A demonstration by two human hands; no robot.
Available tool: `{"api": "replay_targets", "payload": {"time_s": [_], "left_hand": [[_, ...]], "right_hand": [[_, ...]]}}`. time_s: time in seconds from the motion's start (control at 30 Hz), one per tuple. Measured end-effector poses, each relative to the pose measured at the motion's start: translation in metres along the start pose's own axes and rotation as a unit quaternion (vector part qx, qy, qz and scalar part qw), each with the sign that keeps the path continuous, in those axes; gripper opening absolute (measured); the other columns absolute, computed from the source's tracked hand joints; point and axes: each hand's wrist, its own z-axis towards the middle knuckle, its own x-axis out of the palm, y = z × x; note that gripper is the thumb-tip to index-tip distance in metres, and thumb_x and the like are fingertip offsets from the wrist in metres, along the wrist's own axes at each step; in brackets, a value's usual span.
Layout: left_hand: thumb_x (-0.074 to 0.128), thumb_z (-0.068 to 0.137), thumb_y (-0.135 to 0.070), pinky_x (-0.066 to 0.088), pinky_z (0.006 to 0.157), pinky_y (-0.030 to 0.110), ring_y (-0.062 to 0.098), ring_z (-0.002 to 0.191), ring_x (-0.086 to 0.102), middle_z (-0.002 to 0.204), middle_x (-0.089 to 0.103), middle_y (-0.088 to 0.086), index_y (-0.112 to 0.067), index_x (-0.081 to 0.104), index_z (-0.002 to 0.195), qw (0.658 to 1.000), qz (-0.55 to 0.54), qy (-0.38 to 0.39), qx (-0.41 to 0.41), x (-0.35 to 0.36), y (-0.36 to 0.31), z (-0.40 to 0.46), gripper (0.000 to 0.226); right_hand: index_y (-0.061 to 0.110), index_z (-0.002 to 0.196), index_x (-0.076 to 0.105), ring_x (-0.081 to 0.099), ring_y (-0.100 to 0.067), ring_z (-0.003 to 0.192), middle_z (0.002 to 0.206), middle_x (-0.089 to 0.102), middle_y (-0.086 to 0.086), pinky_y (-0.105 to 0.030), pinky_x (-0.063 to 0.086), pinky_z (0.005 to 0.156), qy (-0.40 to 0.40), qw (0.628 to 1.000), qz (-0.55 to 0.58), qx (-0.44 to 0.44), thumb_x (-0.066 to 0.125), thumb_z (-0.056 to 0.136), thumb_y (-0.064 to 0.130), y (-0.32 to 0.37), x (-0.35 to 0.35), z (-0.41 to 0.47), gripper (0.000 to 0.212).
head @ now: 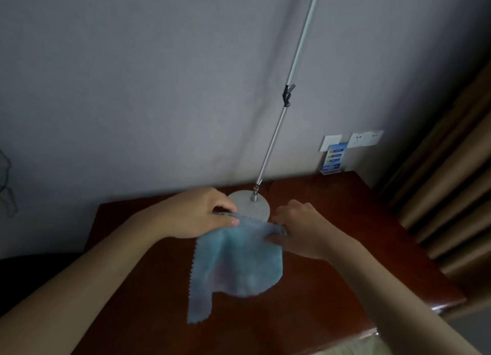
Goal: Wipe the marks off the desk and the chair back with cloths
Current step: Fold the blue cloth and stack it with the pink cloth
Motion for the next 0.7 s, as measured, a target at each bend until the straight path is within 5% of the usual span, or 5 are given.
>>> {"api": "replay_targets", "payload": {"time_s": [0.07, 0.33, 0.4, 0.57, 0.7], "left_hand": [[0.062, 0.095, -0.040, 0.040, 0.075, 0.010, 0.001, 0.085, 0.057, 0.091, 0.066, -0.011, -0.025, 0.075, 0.104, 0.998, 0.021, -0.051, -0.001, 0.002, 0.016, 0.009, 0.021], [0.060, 0.095, -0.037, 0.052, 0.079, 0.036, 0.002, 0.085, 0.061, 0.093, 0.066, -0.014, -0.034, 0.073, 0.102, 0.970, -0.046, -0.225, -0.082, 0.018, 0.070, 0.010, 0.016], [0.055, 0.093, -0.042, 0.052, 0.078, 0.040, 0.005, 0.084, 0.062, 0.091, 0.065, -0.011, -0.033, 0.072, 0.102, 0.958, -0.087, -0.247, -0.115, 0.033, 0.069, 0.010, 0.021], [0.066, 0.092, -0.029, 0.056, 0.076, 0.032, 0.002, 0.085, 0.065, 0.093, 0.069, -0.012, -0.031, 0.070, 0.106, 0.949, -0.213, -0.194, -0.125, 0.084, 0.059, 0.016, 0.014], [0.071, 0.090, -0.022, 0.059, 0.073, 0.036, 0.005, 0.081, 0.067, 0.088, 0.068, -0.009, -0.032, 0.057, 0.097, 0.909, -0.306, -0.223, -0.173, 0.097, 0.059, 0.023, 0.018]], "right_hand": [[0.025, 0.086, 0.059, 0.057, -0.023, 0.094, 0.093, 0.066, 0.000, -0.031, 0.033, 0.072, 0.000, 1.000, -0.011, 0.022, 0.054, 0.089, 0.053, -0.003, 0.002, 0.018, 0.028], [0.024, 0.069, 0.052, 0.064, -0.019, 0.058, 0.067, 0.064, 0.000, -0.028, 0.047, 0.055, 0.106, 0.971, 0.176, 0.123, 0.059, 0.090, 0.027, -0.005, 0.012, 0.083, 0.023], [0.011, 0.088, 0.061, 0.065, -0.019, 0.057, 0.071, 0.067, -0.010, -0.027, 0.052, 0.054, 0.133, 0.899, 0.388, 0.155, 0.056, 0.089, 0.006, 0.002, 0.017, 0.093, 0.008], [-0.004, 0.121, 0.054, 0.065, -0.036, 0.097, 0.111, 0.064, -0.028, -0.051, 0.056, 0.085, 0.129, 0.614, 0.751, 0.206, 0.049, 0.085, -0.009, 0.019, 0.048, 0.102, 0.037], [-0.001, 0.125, 0.050, 0.065, -0.041, 0.106, 0.123, 0.060, -0.029, -0.050, 0.056, 0.080, 0.145, 0.554, 0.789, 0.222, 0.059, 0.075, -0.011, 0.019, 0.070, 0.100, 0.052]]}}
